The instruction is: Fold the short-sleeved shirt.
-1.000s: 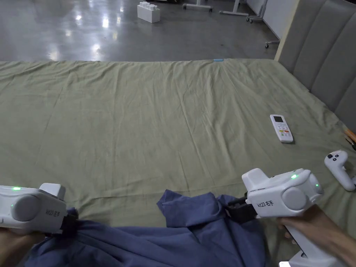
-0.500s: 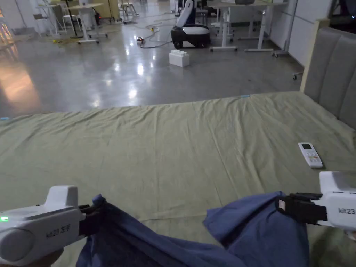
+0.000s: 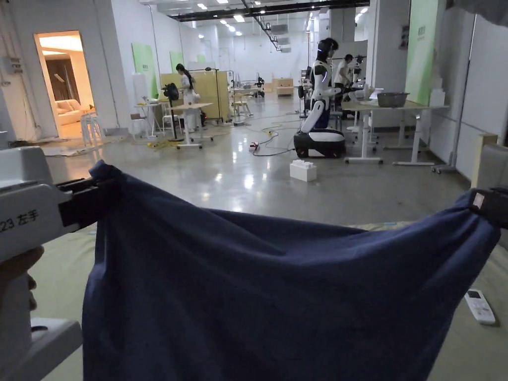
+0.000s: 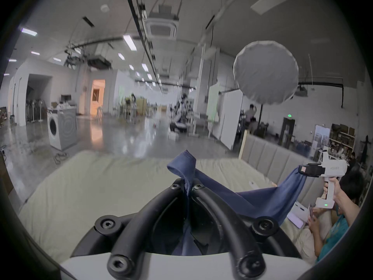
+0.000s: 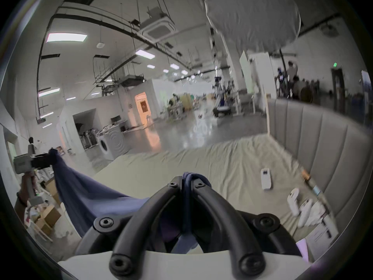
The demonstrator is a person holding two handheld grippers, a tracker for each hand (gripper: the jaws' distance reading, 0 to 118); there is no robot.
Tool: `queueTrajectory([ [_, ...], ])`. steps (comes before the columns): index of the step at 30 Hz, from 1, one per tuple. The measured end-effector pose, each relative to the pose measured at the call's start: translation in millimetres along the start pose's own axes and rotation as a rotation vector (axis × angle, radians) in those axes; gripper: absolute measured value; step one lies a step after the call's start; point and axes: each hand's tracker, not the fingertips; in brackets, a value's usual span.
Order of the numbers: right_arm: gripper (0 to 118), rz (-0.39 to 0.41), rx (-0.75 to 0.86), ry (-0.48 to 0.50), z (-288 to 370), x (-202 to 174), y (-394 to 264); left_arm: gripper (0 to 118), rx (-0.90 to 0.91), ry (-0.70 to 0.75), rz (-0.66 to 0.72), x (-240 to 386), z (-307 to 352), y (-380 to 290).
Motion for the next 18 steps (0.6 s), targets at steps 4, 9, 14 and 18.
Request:
queueTrajectory([
  [4,6,0.06,0.114,-0.054,6.5,-24.0,51.0,4,0.058,0.063,-0.05,0.7,8.9,32.3],
  [9,6,0.171,0.219,-0.115,8.6,-45.9,93.5,4,0.069,0.107,-0.033,-10.1,7.4,55.7],
  [14,6,0.081,0.018,0.134,-27.7,-38.1,73.8,4,0.1,0.126,0.003,-18.9,-2.3,61.5],
  [18,6,0.237,0.191,-0.206,-28.5,-34.7,105.8,4,0.095,0.134,-0.002,-20.3,-12.8,62.6],
])
